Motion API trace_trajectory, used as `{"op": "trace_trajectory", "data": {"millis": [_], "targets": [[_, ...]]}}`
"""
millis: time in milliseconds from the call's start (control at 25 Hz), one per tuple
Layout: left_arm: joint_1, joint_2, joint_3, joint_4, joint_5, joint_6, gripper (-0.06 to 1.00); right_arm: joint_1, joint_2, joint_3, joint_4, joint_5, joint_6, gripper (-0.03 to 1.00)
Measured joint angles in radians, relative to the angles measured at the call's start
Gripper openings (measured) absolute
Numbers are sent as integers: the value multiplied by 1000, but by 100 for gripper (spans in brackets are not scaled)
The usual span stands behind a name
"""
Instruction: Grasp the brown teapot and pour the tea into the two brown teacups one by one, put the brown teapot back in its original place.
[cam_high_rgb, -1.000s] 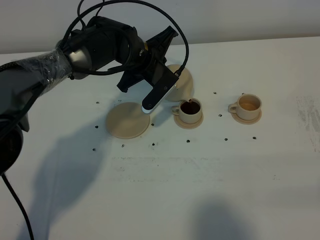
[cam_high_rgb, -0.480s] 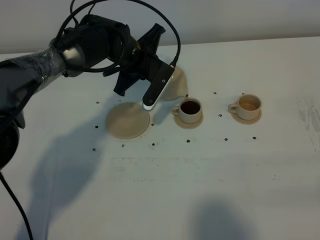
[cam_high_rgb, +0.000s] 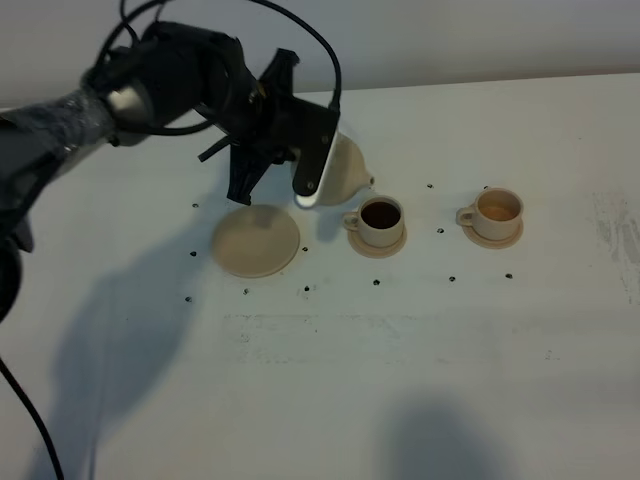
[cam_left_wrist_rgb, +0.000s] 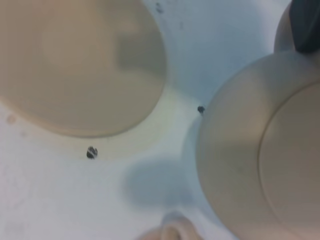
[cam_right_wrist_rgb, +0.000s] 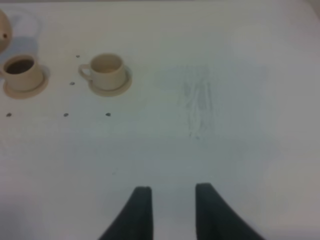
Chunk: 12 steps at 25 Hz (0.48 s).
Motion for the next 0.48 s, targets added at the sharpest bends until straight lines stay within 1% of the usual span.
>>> {"op": "trace_trajectory", "data": {"millis": [160, 200, 320, 440, 480], "targets": [[0, -58, 1, -65, 69, -112, 12, 0, 0, 0, 0, 0, 0, 23], [0, -72, 5, -83, 88, -155, 12, 0, 0, 0, 0, 0, 0, 23], [0, -104, 29, -131, 115, -251, 12, 0, 0, 0, 0, 0, 0, 23], [0, -134, 65, -144, 127, -326, 12, 0, 0, 0, 0, 0, 0, 23], [0, -145, 82, -144, 129, -366, 12, 0, 0, 0, 0, 0, 0, 23]]}}
